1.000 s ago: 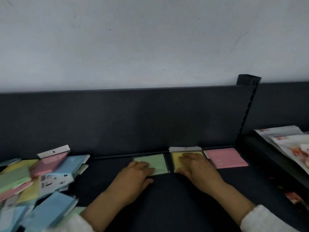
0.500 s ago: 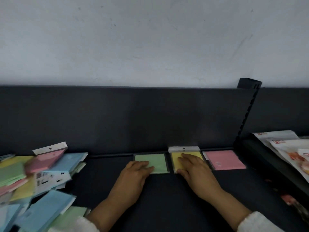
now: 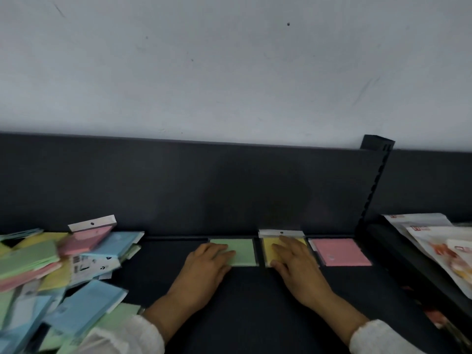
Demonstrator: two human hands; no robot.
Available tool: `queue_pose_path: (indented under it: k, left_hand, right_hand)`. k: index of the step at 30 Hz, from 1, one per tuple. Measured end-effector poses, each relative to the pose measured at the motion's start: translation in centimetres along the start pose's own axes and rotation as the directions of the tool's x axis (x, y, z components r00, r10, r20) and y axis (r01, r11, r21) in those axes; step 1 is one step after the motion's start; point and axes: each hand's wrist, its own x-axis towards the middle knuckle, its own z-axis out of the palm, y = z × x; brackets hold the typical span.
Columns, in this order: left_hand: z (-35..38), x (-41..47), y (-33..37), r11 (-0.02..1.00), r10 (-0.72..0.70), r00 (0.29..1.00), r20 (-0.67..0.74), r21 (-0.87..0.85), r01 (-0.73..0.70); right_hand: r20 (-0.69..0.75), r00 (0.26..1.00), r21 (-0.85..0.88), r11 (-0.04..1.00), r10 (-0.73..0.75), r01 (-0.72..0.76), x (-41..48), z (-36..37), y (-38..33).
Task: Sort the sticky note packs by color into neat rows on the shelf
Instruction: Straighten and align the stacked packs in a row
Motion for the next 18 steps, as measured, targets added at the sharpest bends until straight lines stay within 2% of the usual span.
queue_pose_path:
  k: [3, 6, 11, 18]
  left_hand:
    - [-2.3, -0.4, 0.4, 0.992, 0.093, 0.992, 0.083, 0.083, -0.099]
    - [-5.4, -1.6, 0.1, 0.984, 0.106, 0.993, 0.045, 0.138, -0.111]
    - [-10.4, -5.6, -1.1, 0.990, -0.026, 0.999, -0.034, 0.140, 0.031]
    - [-13.8, -13.2, -5.3, 0.965, -0.226, 0.968, -0.108, 0.110, 0.238]
  right_hand:
    - [-0.046, 0.998, 0.025, 0.999, -0.047, 0.048, 0.2, -1.3, 0.1]
    - [-0.108, 0.989, 0.108, 0.988, -0.101, 0.112, 0.6, -3.5, -1.3]
    - [-0.157, 0.960, 0.239, 0.934, -0.233, 0.266, 1.0, -5.5, -5.7]
    - [-0.010, 0.888, 0.240, 0.861, -0.460, 0.449, -0.2, -3.8, -14.1]
